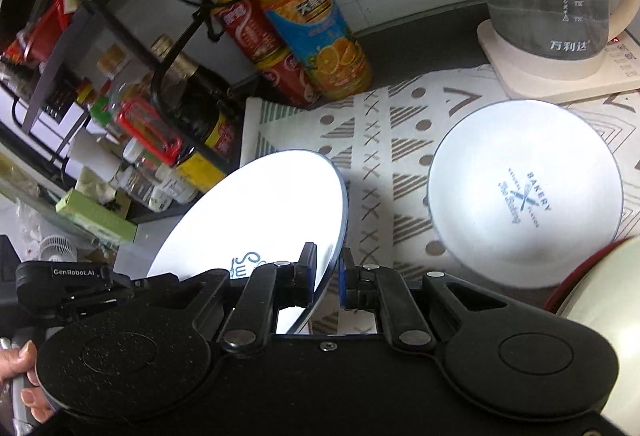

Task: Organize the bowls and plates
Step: 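Lift the 'Sweet' plate with both grippers onto the large flower plate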

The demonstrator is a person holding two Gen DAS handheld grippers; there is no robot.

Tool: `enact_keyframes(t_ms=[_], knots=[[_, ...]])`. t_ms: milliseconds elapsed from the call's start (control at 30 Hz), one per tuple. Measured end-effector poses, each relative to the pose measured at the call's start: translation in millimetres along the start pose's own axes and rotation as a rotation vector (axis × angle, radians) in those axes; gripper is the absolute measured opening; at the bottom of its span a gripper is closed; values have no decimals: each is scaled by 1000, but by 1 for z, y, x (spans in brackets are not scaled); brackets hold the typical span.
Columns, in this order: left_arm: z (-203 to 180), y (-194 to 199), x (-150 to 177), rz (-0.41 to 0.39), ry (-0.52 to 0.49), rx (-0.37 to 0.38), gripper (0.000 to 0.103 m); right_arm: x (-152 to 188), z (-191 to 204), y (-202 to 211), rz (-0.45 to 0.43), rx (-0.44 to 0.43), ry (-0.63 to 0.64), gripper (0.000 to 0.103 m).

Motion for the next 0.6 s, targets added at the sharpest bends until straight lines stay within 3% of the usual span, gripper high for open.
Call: enact_keyframes(t_ms=[600], knots=[[41,6,27,11,52,4,10,21,18,-13,60,26,103,11]])
Point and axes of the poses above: each gripper's, at about its wrist camera, not at the fingertips, and y roughly against the way its jaws point, z to its left, x to its underside, the point moved 3 cm from there along -y, roughly the way its jaws point, and after that the axes turned 14 degrees about z, right-handed, at the moved point
